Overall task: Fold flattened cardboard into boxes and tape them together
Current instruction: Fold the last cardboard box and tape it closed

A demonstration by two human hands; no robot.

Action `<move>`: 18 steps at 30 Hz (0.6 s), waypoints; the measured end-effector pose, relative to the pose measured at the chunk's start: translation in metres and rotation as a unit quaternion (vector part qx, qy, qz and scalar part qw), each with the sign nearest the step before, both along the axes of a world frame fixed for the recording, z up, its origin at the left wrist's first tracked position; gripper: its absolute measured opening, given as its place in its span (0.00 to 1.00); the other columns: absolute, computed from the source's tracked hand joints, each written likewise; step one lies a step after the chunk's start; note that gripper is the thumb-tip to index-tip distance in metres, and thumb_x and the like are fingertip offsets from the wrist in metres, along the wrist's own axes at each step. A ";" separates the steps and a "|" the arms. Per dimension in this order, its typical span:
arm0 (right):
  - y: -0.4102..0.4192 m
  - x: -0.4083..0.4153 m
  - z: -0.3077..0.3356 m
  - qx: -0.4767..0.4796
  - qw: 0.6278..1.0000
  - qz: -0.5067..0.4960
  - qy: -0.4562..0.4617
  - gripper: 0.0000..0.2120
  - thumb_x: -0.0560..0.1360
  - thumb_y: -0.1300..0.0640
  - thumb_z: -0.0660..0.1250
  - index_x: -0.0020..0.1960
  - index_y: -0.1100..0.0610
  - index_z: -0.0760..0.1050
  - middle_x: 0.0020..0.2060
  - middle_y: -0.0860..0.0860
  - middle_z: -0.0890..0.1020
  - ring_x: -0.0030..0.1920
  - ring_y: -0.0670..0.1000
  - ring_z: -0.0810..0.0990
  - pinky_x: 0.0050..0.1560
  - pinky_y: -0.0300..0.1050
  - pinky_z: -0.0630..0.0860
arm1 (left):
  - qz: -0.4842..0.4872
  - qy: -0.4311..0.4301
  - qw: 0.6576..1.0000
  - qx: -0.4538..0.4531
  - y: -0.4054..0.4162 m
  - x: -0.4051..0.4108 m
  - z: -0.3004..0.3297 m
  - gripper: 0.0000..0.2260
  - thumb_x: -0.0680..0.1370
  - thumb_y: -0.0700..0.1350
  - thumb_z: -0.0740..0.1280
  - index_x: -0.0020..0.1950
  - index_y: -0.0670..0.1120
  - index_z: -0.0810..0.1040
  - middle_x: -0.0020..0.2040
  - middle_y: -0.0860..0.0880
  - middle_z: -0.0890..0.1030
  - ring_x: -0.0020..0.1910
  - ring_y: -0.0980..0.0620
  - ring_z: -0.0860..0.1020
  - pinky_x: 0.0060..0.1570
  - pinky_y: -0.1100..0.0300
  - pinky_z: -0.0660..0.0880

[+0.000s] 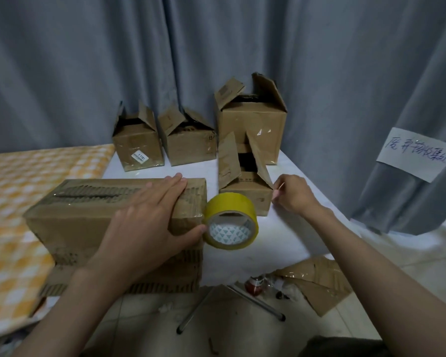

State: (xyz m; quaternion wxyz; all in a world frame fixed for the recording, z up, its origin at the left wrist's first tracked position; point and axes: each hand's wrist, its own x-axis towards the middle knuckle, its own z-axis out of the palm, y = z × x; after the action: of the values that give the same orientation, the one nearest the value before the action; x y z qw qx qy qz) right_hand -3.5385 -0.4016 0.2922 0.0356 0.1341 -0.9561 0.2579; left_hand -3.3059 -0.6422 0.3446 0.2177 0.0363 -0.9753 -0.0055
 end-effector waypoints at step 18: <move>-0.042 0.101 0.062 -0.421 0.892 0.160 0.029 0.05 0.82 0.63 0.62 0.52 0.54 0.70 0.53 0.58 0.81 0.45 0.53 0.86 0.51 0.53 0.83 | 0.080 0.027 0.996 -0.006 0.036 -0.010 -0.008 0.50 0.64 0.77 0.61 0.72 0.40 0.71 0.72 0.41 0.72 0.70 0.43 0.72 0.68 0.48 0.68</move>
State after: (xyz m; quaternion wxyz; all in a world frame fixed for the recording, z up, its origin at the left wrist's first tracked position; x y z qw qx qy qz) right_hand -3.4373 -0.4433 0.3544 0.0744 0.2654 -0.7222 0.6344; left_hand -3.3158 -0.6059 0.3366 0.2439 0.1124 -0.9631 0.0165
